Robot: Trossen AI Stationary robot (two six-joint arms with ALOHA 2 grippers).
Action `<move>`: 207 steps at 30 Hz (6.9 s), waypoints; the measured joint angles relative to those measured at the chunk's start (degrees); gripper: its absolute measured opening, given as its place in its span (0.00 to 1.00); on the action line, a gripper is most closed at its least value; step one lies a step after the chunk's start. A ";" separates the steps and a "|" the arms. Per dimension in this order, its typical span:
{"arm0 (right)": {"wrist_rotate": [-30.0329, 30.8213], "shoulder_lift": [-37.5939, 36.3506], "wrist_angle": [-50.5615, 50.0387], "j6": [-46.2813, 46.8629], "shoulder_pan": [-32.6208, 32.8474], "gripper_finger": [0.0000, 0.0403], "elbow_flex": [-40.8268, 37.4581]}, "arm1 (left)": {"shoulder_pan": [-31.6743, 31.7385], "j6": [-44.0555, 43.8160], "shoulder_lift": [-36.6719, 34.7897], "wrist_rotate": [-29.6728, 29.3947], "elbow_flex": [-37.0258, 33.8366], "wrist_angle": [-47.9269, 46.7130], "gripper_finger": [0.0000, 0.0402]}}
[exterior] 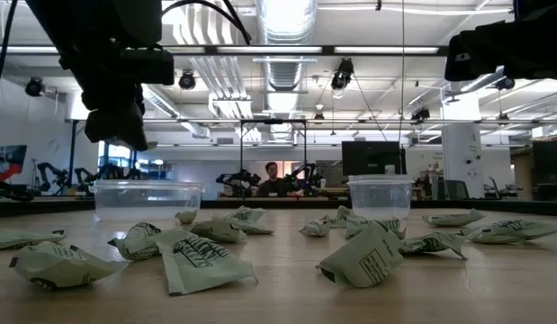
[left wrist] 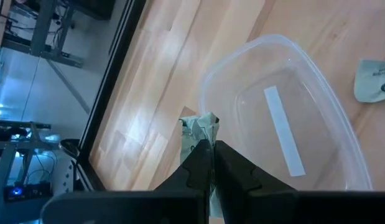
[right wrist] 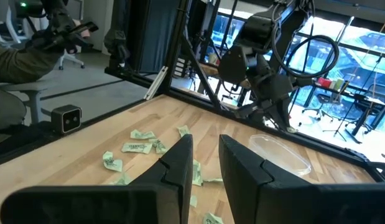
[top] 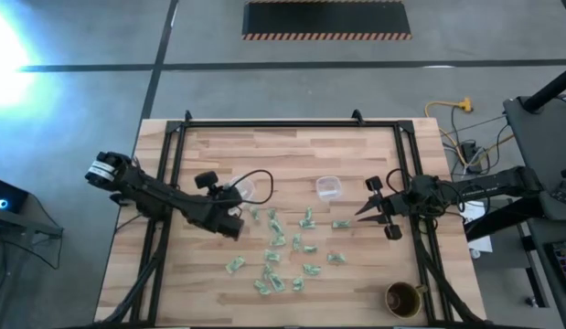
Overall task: Pick and place Stevia / Truvia into bins
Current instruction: Put the light green stevia packet into the left transparent container, then put the light green stevia packet into the right transparent container, then put the light green stevia packet into the left transparent container
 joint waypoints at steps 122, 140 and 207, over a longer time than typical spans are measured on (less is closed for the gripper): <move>28.51 44.09 -18.81 -1.68 1.90 0.02 23.45 | -5.42 31.57 0.02 18.30 -0.83 38.45 0.28; 40.53 45.37 -20.23 -0.64 -2.89 0.02 23.34 | -5.40 31.90 0.02 18.05 -0.83 38.57 0.28; 32.29 38.49 -22.32 -2.56 6.05 0.26 25.11 | 9.77 49.41 17.05 43.88 3.76 50.81 0.28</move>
